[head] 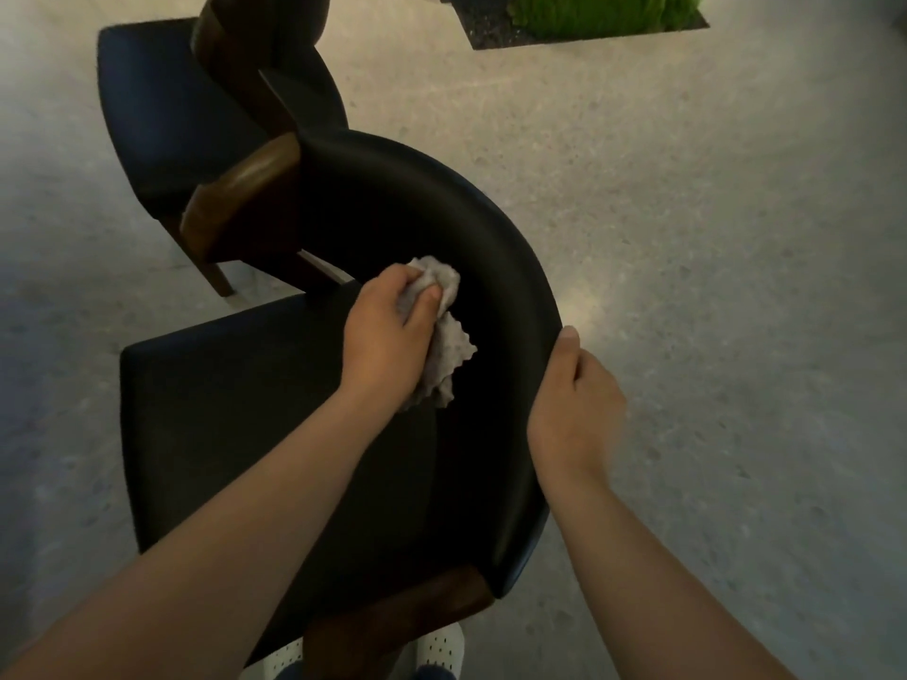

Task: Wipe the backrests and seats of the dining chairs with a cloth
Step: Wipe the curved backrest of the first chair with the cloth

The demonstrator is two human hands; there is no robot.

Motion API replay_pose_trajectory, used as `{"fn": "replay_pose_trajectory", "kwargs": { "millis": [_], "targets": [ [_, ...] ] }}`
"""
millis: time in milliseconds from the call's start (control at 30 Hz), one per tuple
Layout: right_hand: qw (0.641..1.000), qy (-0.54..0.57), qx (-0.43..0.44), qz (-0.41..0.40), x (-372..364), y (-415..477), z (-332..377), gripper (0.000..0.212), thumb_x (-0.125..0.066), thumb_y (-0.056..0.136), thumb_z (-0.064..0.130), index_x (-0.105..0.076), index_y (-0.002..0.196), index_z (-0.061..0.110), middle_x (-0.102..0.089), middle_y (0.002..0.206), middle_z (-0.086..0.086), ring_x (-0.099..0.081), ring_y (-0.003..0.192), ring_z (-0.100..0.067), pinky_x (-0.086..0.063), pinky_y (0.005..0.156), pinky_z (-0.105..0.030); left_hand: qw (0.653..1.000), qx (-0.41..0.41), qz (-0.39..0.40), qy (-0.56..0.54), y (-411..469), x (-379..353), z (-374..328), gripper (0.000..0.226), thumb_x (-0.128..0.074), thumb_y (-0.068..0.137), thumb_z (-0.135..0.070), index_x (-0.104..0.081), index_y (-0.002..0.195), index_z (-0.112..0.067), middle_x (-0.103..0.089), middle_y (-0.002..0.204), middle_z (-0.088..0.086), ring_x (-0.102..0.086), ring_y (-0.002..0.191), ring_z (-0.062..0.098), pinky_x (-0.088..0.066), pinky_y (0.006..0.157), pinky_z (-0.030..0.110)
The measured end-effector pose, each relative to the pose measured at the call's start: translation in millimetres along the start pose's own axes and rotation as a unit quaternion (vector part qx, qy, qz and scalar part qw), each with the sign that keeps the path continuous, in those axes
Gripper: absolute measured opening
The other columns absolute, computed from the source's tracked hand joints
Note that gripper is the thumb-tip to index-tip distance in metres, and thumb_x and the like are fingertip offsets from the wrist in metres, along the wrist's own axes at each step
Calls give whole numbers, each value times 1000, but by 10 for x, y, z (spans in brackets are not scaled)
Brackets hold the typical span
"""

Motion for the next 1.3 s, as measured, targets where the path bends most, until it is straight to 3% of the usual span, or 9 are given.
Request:
{"fn": "replay_pose_trajectory", "kwargs": {
  "millis": [167, 233, 433, 600, 733, 933, 1067, 1300],
  "targets": [
    [1000, 28, 10, -11, -1, 3, -6, 54, -36, 101, 45, -40, 51, 25, -39, 42, 9, -41, 41, -4, -31, 40, -15, 1000, -16, -15, 17, 55, 77, -113, 20, -53, 96, -35, -59, 114, -27, -57, 110, -6, -56, 94, 3, -44, 74, 17],
    [1000, 14, 12, -8, -5, -5, 2, 51, -35, 101, 45, -37, 53, 29, -38, 44, 10, -37, 42, -5, -26, 44, -16, 999, -27, -15, 24, 112, 61, -204, 21, -54, 96, -36, -60, 114, -27, -57, 109, -6, -56, 94, 2, -45, 77, 16],
    [999, -27, 17, -16, 9, -18, 13, 49, -30, 100, 48, -45, 58, 26, -48, 55, 8, -44, 49, -4, -24, 46, -20, 996, -84, -35, 4, 231, -204, -625, 22, -65, 90, -35, -61, 110, -27, -44, 107, -16, -47, 97, -13, -34, 83, -3],
    [999, -29, 13, -26, 2, -11, 15, 49, -32, 100, 46, -43, 56, 27, -48, 53, 7, -45, 49, -5, -24, 47, -24, 993, -105, -28, 40, 324, -429, -761, 29, -67, 84, -49, -62, 105, -29, -47, 107, -14, -53, 92, -1, -42, 81, 11],
    [998, -45, 23, -34, 23, -14, 10, 50, -33, 100, 45, -44, 56, 27, -47, 50, 8, -44, 45, -3, -23, 44, -21, 990, -102, -59, 74, 378, -486, -747, 24, -70, 82, -46, -59, 95, -29, -48, 103, -10, -53, 88, 5, -47, 79, 21],
    [999, -28, 10, -21, -5, -12, -28, 52, -29, 98, 52, -57, 66, 22, -54, 57, 9, -51, 52, -5, -31, 49, -24, 992, -44, -115, -4, 281, -448, -561, 19, -68, 84, -44, -54, 87, -32, -49, 95, -14, -52, 85, -4, -41, 71, 7],
    [999, -27, 19, -28, 9, -11, -5, 49, -30, 97, 51, -55, 64, 23, -51, 55, 10, -48, 50, -3, -28, 47, -23, 990, -12, -122, -72, 205, -379, -344, 14, -66, 87, -42, -58, 87, -30, -51, 96, -12, -52, 87, -9, -38, 74, 0],
    [999, -17, 25, -16, 17, -17, 8, 48, -33, 99, 46, -47, 58, 27, -44, 48, 8, -48, 46, -3, -25, 44, -16, 990, 51, -110, -76, 92, -215, 170, 6, -61, 91, -38, -56, 92, -34, -53, 105, -8, -51, 89, -13, -38, 70, -2]
  ]
}}
Point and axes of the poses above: each hand's wrist, its own y-axis towards the middle knuckle, its own x-axis out of the back of the hand, z = x × y, the point moved 8 cm from there along y, towards the middle knuckle
